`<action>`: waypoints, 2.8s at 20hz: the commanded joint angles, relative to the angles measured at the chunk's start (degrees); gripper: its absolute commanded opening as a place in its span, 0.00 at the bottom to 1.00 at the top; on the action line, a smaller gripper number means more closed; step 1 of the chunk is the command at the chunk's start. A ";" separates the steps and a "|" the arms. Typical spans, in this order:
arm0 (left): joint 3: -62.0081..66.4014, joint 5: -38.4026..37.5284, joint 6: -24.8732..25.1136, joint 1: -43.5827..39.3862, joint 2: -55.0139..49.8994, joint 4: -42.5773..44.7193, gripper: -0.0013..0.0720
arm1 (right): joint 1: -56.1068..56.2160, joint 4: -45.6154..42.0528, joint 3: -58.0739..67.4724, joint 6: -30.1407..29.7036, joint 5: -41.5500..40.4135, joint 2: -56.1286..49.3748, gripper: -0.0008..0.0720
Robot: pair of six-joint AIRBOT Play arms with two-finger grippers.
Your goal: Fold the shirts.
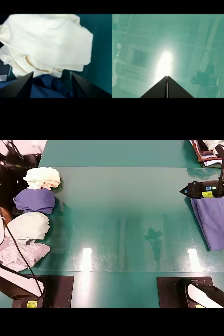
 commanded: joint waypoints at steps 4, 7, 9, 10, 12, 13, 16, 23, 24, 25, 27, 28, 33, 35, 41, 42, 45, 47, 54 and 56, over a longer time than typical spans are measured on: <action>-2.29 5.38 -0.02 0.04 -8.63 -0.87 0.76 | 0.04 -0.02 0.42 0.00 0.70 -0.02 0.04; -2.25 9.60 -0.02 0.04 -10.91 -0.83 0.76 | 0.04 -0.04 0.28 0.00 1.36 -0.02 0.04; -2.25 11.19 0.00 0.04 -11.34 0.31 0.76 | 0.04 -0.04 0.28 0.00 1.42 -0.02 0.04; -2.23 11.78 -0.02 0.04 -11.32 0.42 0.72 | 0.04 -0.07 0.28 0.00 1.44 -0.02 0.04; -1.88 11.19 -0.26 0.33 -11.21 0.79 0.43 | 0.04 -0.07 0.28 0.00 1.42 -0.02 0.04; -1.90 10.23 -0.28 0.79 -10.91 0.81 0.25 | 0.04 -0.07 0.28 0.00 1.42 -0.02 0.04; -1.18 5.38 -0.17 1.33 -8.66 0.68 0.05 | 0.04 -0.04 0.31 0.00 1.27 -0.02 0.04; 4.87 2.97 0.59 -3.32 13.00 0.15 0.05 | 0.02 -0.04 2.99 0.00 -5.09 2.51 0.04; 5.38 3.34 1.81 -5.20 17.55 0.13 0.05 | 0.02 -0.22 4.81 -0.04 -6.75 3.06 0.04; 5.35 3.78 1.97 -7.21 21.81 0.15 0.05 | 0.04 -0.20 6.99 -0.02 -8.28 3.39 0.04; 5.35 3.52 1.97 -12.57 29.70 0.15 0.05 | 0.04 -0.20 12.11 -0.04 -10.43 3.39 0.04; 5.35 2.47 1.97 -15.37 32.37 0.15 0.05 | 0.04 -0.20 14.49 -0.04 -10.97 3.37 0.04; 3.02 -8.76 1.36 -31.63 36.02 -2.08 0.05 | 0.04 0.00 21.40 -0.02 -9.35 3.37 0.04; -3.21 -9.44 0.31 -38.53 35.67 -5.75 0.05 | 0.04 0.02 22.32 -0.02 -6.56 3.37 0.04; -27.36 3.28 -0.02 -53.29 30.88 -22.75 0.83 | 0.04 0.00 22.25 0.00 1.97 3.37 0.04; -29.20 4.35 0.11 -53.92 30.16 -22.05 0.85 | 0.04 0.02 22.25 0.00 2.86 3.37 0.04; -28.33 1.09 0.37 -49.31 30.93 -12.17 0.85 | 0.04 0.00 22.25 0.00 5.22 3.37 0.04; -28.02 -2.75 0.26 -42.01 32.09 -8.98 0.85 | 0.04 0.00 22.25 0.00 5.99 3.37 0.04; -47.56 -3.19 0.52 -21.16 31.95 -18.80 0.85 | 0.04 0.02 22.25 0.00 5.92 3.32 0.04; -56.22 3.58 2.34 -19.04 31.93 -26.62 0.85 | 0.07 0.02 22.23 0.02 5.90 3.32 0.04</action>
